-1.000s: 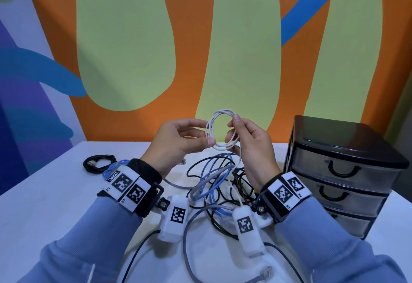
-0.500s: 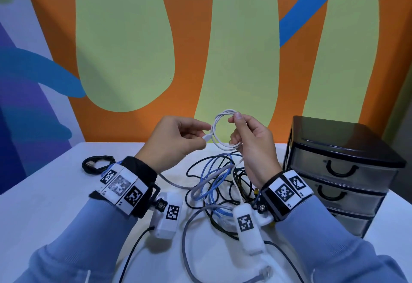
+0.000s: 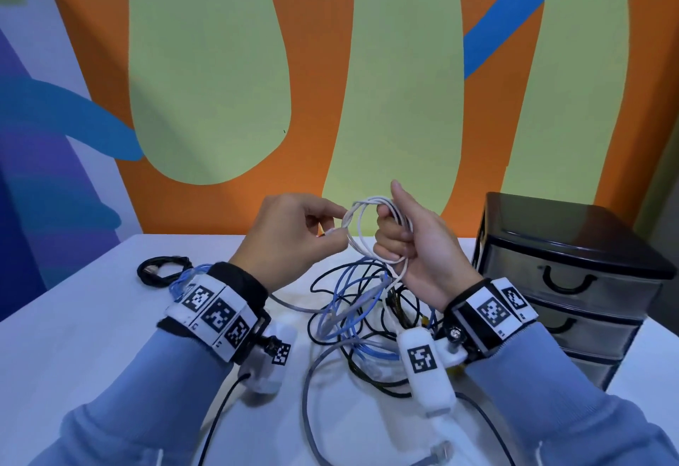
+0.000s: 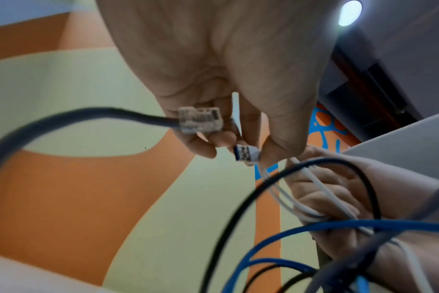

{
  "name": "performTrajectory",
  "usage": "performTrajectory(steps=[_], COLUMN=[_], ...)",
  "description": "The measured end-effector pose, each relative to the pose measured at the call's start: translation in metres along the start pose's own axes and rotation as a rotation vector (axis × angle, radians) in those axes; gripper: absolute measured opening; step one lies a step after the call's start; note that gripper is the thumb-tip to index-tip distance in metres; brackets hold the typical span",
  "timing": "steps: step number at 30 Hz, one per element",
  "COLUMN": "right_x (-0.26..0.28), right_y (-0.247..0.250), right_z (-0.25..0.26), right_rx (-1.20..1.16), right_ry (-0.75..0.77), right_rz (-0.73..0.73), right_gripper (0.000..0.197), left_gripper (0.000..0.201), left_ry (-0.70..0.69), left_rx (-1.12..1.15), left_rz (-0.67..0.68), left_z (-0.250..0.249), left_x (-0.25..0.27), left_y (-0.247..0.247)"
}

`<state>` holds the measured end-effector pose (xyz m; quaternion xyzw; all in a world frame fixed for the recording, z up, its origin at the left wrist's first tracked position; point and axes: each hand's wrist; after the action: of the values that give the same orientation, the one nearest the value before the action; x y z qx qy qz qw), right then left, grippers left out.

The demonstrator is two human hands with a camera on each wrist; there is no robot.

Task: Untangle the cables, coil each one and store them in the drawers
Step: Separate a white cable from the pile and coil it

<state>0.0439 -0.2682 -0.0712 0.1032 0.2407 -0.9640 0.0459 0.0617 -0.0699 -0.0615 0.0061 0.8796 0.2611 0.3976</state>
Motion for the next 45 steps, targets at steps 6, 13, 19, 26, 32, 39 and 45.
performTrajectory(steps=[6,13,19,26,32,39,45], right_x=[-0.002,0.003,0.007,0.010,0.007,0.003,-0.001], right_y=[-0.002,-0.010,-0.008,-0.011,-0.018,-0.014,-0.003], right_z=[-0.001,-0.014,-0.007,0.003,0.011,0.021,0.023], right_rx=[-0.085,0.019,-0.019,0.116,0.004,-0.209,-0.207], right_ry=[0.042,0.077,0.044,0.050,0.234,0.372,0.386], right_rz=[-0.036,0.046,0.107,0.134,0.017,-0.156,-0.264], right_gripper=[0.031,0.037,0.039,0.032,0.036,0.036,0.036], left_gripper=[0.026,0.021,0.020,0.022,0.033,0.023,0.015], left_ry=[0.021,0.121,0.046,-0.127,0.077,0.196,0.224], left_rx=[0.023,0.068,0.116,-0.048,0.209,0.202,0.354], left_rz=[-0.032,0.068,0.051,-0.053,-0.170,0.502,0.358], left_z=[0.008,0.006,0.006,0.004,-0.014,-0.036,-0.038], left_x=[-0.005,-0.002,-0.002,-0.004,-0.002,0.011,0.004], left_y=[0.013,-0.002,-0.007,-0.003,-0.011,-0.025,-0.012])
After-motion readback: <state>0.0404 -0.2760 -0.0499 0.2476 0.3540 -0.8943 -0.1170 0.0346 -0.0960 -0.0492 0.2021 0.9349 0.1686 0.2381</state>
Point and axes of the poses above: each hand's wrist, its own x-axis away from the middle knuckle, its own y-axis out of the back of the hand, z = x × y, and after that the axes turned 5 degrees about -z, right-handed
